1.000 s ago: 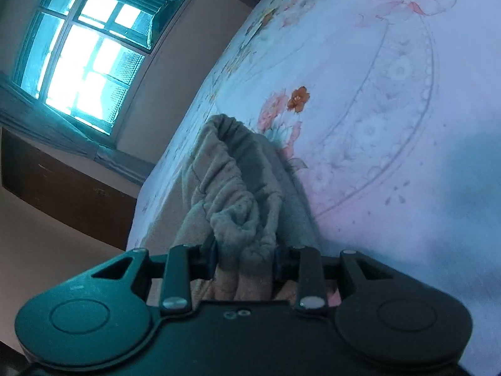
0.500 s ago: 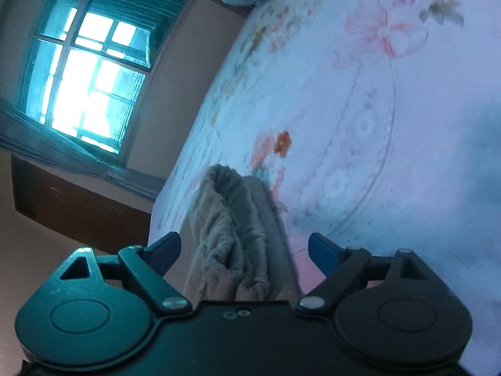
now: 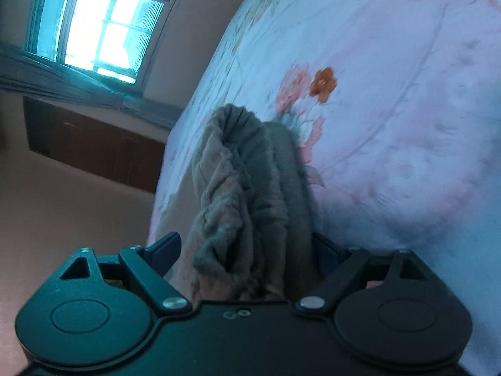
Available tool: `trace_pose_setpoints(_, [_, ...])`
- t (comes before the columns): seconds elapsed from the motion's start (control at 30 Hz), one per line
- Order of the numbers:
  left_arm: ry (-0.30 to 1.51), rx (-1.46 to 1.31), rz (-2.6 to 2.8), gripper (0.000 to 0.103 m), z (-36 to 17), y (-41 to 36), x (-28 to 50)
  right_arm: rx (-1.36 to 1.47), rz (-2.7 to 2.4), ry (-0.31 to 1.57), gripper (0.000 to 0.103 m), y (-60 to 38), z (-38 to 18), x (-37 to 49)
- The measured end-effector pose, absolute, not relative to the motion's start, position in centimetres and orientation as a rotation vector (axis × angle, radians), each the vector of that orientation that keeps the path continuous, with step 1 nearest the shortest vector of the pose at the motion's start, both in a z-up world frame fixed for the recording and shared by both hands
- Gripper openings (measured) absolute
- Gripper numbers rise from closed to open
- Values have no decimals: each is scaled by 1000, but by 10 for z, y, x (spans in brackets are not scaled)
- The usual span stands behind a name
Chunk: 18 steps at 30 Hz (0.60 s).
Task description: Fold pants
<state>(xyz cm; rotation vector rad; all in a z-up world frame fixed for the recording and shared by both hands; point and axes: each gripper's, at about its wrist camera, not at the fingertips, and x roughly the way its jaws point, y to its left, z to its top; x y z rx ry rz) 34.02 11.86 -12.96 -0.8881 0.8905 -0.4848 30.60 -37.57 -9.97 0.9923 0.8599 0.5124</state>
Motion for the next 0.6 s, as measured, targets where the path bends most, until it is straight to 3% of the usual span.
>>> trace_pose_setpoints(0.13, [932,-804,-511,86,-127,103,363,1049,553,897,76,-379,-107,324])
trace_pose_setpoints(0.17, [939,-784,-514,85,-126,100,367,1049,557,913,69,-377,-109,329])
trace_pose_setpoints(0.23, [953,-744,-510,72,-124,93,372,1028,566,948,65,-373,-110,337])
trace_pose_setpoints(0.27, [962,-743,-498,51,-125,93,374,1015,579,966,59,-370,-109,341])
trace_pose_setpoints(0.3, [972,-758,-498,38,-128,94,375,987,583,978,47,-366,-107,344])
trace_pose_setpoints(0.37, [947,-785,-509,27,-129,97,369,930,606,968,39,-359,-97,347])
trace_pose_setpoints(0.6, [760,-846,-569,24,-79,115,375,783,745,862,37,-330,-31,375])
